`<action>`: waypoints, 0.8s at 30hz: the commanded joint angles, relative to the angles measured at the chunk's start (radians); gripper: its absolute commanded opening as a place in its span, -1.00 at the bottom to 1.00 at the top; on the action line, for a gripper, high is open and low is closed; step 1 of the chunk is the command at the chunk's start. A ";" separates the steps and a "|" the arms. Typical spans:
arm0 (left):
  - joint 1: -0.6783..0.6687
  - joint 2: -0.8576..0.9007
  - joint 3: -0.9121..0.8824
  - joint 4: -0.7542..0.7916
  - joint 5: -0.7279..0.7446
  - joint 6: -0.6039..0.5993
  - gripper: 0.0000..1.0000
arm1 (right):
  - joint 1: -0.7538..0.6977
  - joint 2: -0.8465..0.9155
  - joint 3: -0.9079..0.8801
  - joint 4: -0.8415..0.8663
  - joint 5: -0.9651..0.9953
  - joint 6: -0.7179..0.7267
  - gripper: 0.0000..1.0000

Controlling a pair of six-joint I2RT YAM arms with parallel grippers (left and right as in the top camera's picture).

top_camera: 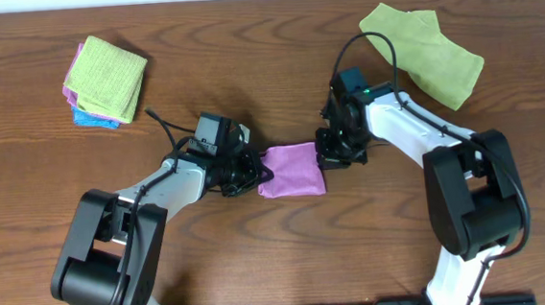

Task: Fold the cloth
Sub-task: 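Carry the purple square with the left gripper onto the top-left cloth stack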

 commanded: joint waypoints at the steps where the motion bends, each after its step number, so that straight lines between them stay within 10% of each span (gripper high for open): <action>1: 0.006 0.011 -0.005 0.025 0.002 -0.001 -0.88 | -0.022 0.005 0.041 -0.042 -0.024 -0.035 -0.97; 11: 0.210 -0.098 0.047 0.175 0.140 -0.109 -0.88 | -0.107 -0.077 0.148 -0.228 0.074 -0.119 -0.97; 24: 0.780 -0.285 0.102 0.469 0.129 -0.560 -0.88 | -0.131 -0.159 0.148 -0.232 0.095 -0.129 -0.97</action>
